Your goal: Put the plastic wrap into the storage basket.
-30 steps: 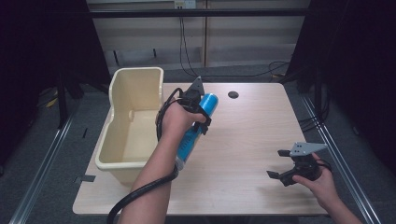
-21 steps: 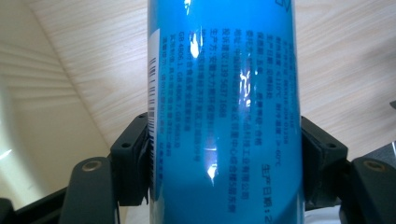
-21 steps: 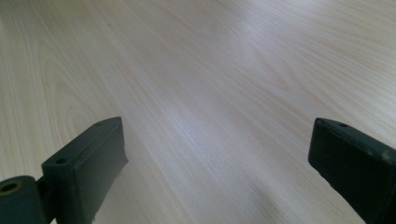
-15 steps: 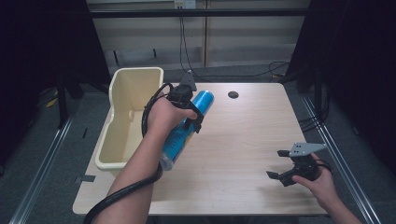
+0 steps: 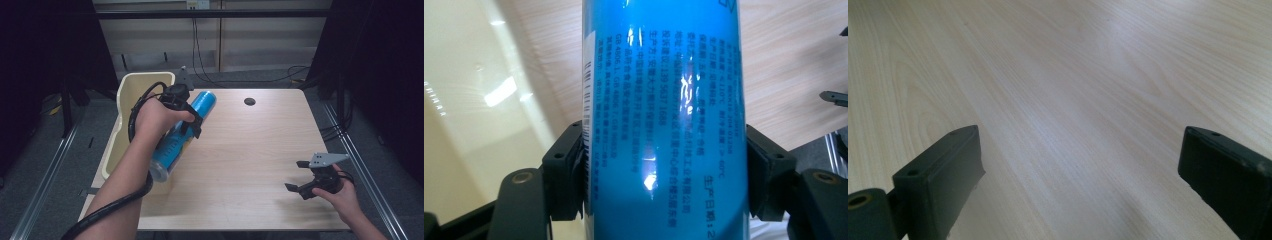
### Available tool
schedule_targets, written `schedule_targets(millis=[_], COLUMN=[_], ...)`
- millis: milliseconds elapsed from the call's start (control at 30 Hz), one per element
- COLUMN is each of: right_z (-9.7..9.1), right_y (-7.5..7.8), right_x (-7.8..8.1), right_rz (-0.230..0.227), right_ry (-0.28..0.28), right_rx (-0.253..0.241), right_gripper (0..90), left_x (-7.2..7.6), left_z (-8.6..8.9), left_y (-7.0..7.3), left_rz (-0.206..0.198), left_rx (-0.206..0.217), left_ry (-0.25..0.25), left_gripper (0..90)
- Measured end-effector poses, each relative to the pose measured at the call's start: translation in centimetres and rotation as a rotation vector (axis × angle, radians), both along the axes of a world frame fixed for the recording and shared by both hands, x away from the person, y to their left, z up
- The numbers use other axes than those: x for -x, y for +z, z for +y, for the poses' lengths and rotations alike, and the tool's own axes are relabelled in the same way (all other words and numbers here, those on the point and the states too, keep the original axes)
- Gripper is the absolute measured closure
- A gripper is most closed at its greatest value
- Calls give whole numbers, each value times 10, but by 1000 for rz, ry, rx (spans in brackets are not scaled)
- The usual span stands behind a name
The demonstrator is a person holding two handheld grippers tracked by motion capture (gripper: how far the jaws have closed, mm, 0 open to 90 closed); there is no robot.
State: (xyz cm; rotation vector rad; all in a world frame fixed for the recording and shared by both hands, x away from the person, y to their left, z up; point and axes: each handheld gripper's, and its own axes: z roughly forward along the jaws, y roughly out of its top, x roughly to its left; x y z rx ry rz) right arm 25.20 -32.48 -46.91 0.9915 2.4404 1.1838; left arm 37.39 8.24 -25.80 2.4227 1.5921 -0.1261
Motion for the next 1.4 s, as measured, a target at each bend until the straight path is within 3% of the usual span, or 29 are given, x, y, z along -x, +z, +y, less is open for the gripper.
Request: schedule_targets(millis=[733, 833, 1400], right_z=[4, 4, 6], right_y=[0, 0, 1], right_x=[-1, -1, -1], right_rz=[-4, -5, -9], right_ry=[2, 2, 7], right_rx=[5, 3, 5], right_gripper=[38, 38, 37], left_x=[14, 16, 28], left_z=[51, 57, 93], left_y=[26, 28, 29], left_rz=[-8, -14, -16], left_rx=[22, 7, 9], left_ry=[105, 112, 184], left_gripper=[323, 323, 323])
